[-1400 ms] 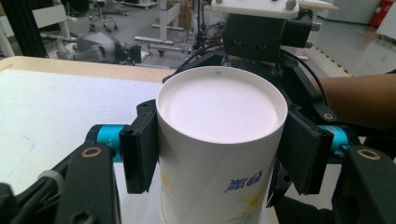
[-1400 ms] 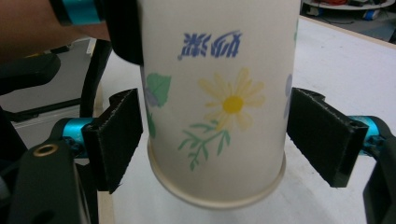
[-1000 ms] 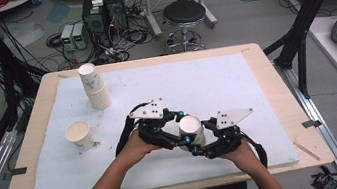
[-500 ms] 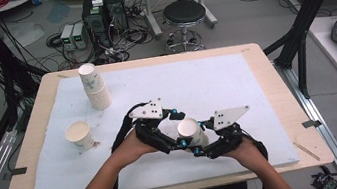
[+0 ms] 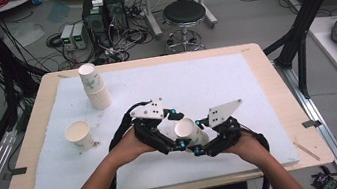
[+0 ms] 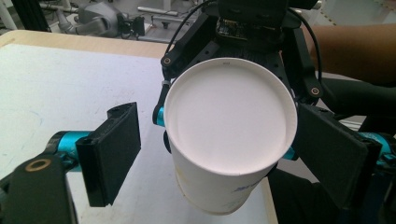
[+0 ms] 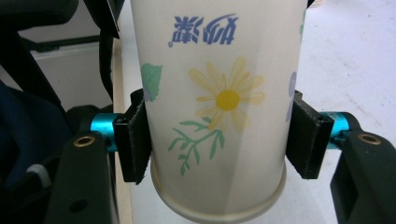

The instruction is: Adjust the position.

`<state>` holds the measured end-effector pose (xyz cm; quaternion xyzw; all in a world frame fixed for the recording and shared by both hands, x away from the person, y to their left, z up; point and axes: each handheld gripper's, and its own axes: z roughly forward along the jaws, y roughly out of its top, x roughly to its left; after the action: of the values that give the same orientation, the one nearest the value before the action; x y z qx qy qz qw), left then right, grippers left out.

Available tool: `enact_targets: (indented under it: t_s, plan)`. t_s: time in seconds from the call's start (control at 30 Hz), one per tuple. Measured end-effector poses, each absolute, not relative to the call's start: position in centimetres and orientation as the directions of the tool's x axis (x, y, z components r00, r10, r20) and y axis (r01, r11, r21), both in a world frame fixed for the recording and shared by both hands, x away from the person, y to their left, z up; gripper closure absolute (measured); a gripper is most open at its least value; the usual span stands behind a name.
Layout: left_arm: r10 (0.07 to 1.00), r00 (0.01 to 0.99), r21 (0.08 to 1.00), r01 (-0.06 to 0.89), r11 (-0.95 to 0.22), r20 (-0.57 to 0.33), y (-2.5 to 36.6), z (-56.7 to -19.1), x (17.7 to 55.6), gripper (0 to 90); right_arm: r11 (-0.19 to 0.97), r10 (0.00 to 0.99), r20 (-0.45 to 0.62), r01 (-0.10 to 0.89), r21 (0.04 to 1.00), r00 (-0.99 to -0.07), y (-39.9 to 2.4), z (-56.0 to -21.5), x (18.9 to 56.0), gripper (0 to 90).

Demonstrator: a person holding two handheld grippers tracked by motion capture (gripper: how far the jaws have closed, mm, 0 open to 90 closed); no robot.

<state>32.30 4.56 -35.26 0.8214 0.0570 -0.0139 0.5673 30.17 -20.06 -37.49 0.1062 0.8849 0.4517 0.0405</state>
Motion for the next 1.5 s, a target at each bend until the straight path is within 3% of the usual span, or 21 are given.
enact_targets:
  t_s: [0.87, 1.13, 1.23, 1.5]
  plan:
    - [0.051, 0.996, 0.845, 0.094, -0.526, -0.079, 3.7, -35.7, 32.6, 20.3, 0.812, 0.173, -0.045, 0.116, 0.572, -0.984, -17.5, -36.3, 30.6, 34.6]
    - [0.031, 0.995, 0.827, 0.093, -0.554, -0.091, 3.4, -36.0, 32.6, 26.3, 0.855, 0.149, -0.066, 0.095, 0.51, -0.987, -16.8, -36.2, 30.7, 34.6]
    - [0.015, 0.996, 0.822, 0.078, -0.564, -0.084, 3.4, -36.1, 32.6, 35.2, 0.865, 0.145, -0.071, 0.091, 0.494, -0.987, -16.5, -36.3, 30.5, 34.7]
    - [-0.005, 0.997, 0.814, 0.058, -0.577, -0.074, 3.4, -36.2, 32.5, 37.2, 0.876, 0.133, -0.069, 0.085, 0.474, -0.989, -16.4, -36.4, 30.4, 35.3]
